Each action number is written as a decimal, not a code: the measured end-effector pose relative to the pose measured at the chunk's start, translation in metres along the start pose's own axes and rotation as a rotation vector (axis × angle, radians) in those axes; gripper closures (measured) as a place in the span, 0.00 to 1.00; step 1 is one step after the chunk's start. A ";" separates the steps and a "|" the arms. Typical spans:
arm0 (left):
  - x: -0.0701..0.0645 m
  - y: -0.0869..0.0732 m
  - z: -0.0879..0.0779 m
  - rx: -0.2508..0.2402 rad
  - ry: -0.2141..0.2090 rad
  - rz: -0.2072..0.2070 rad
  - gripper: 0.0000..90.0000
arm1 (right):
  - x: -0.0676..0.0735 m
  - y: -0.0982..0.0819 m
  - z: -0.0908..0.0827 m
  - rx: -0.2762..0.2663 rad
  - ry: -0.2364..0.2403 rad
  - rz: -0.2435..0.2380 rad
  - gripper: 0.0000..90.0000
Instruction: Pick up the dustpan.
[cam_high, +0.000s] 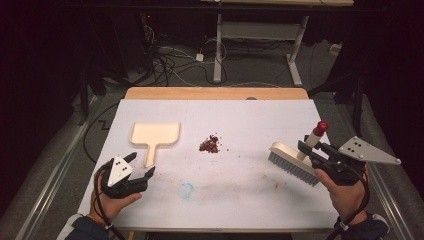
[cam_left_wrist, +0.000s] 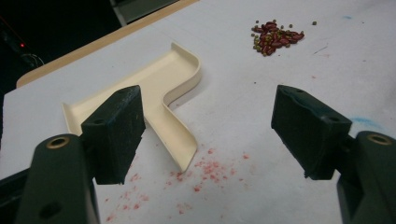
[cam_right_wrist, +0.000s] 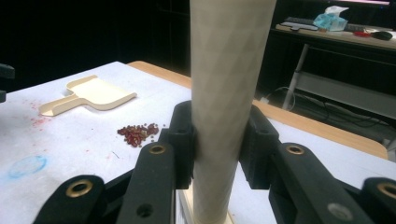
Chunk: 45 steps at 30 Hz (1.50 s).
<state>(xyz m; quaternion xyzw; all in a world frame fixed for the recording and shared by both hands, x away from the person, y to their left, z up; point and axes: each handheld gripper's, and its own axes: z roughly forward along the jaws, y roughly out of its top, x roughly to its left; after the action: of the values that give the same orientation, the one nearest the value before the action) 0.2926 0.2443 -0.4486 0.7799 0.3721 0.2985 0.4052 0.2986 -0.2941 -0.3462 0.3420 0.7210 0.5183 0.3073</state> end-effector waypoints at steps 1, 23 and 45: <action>0.000 0.000 0.001 0.010 -0.001 -0.001 0.28 | 0.000 -0.001 0.000 0.001 0.002 -0.002 0.78; 0.011 0.004 0.022 0.118 0.000 -0.142 0.27 | 0.009 0.000 0.003 0.009 -0.019 -0.020 0.78; 0.035 0.004 0.103 0.329 0.095 -0.301 0.40 | 0.009 -0.002 0.005 0.009 -0.039 -0.008 0.78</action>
<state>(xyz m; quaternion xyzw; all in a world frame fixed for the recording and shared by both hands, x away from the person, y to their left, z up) 0.3925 0.2295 -0.4899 0.7563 0.5464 0.2064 0.2948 0.2973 -0.2846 -0.3499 0.3506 0.7186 0.5070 0.3218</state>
